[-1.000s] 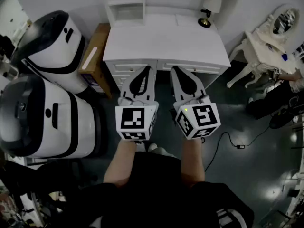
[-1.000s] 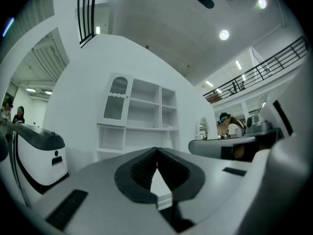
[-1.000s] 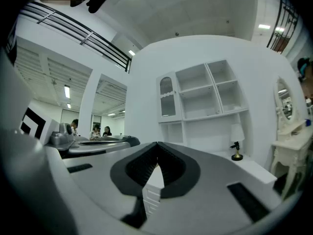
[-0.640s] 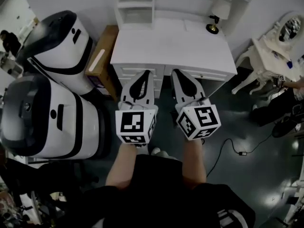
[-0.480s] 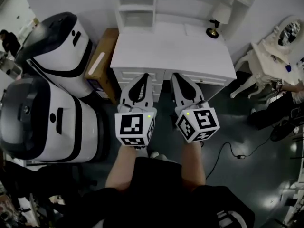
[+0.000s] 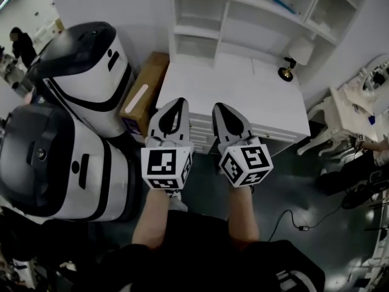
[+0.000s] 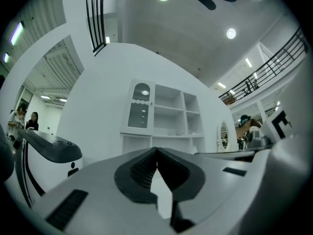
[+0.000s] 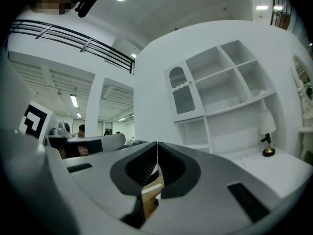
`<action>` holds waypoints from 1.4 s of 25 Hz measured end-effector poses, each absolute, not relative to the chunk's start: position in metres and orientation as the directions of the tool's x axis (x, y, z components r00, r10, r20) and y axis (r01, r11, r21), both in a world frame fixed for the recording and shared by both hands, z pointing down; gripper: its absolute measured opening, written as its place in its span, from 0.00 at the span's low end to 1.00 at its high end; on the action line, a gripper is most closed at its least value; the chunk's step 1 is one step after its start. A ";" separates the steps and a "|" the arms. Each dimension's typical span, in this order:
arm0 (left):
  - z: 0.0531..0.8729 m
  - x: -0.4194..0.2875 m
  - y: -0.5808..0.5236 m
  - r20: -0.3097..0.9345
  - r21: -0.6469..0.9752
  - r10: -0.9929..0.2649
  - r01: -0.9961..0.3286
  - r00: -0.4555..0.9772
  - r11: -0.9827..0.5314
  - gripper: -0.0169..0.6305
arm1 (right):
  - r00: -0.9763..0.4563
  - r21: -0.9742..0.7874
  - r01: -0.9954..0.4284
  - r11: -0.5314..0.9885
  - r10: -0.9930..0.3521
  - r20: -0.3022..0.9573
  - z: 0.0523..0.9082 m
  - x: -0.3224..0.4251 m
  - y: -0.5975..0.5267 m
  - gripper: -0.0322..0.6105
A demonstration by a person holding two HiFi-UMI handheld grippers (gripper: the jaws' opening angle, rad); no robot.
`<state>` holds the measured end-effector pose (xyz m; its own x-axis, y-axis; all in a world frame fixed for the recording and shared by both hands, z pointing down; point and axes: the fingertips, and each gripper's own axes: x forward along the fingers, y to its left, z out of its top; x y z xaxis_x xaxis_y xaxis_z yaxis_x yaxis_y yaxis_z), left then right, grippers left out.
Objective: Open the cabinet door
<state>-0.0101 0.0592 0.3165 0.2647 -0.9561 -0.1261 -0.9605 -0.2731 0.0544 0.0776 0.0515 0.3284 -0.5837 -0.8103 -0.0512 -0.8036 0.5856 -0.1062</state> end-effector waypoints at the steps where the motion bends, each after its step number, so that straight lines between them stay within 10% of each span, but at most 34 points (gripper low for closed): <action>1: 0.315 -0.021 0.052 -0.127 0.056 -0.959 -0.963 0.255 -0.263 0.05 | -0.596 -0.102 -0.795 0.597 -0.802 -0.049 0.328 0.065 0.045 0.08; 19: 0.324 -0.157 -0.031 -0.156 0.105 -0.965 -0.968 0.209 -0.227 0.05 | -0.618 0.138 -0.778 0.613 -0.786 0.008 0.326 -0.078 -0.025 0.08; 35: 0.326 -0.107 -0.072 -0.150 0.082 -0.927 -0.930 0.343 -0.357 0.05 | -0.478 0.136 -0.864 0.484 -0.875 0.075 0.344 -0.037 -0.084 0.08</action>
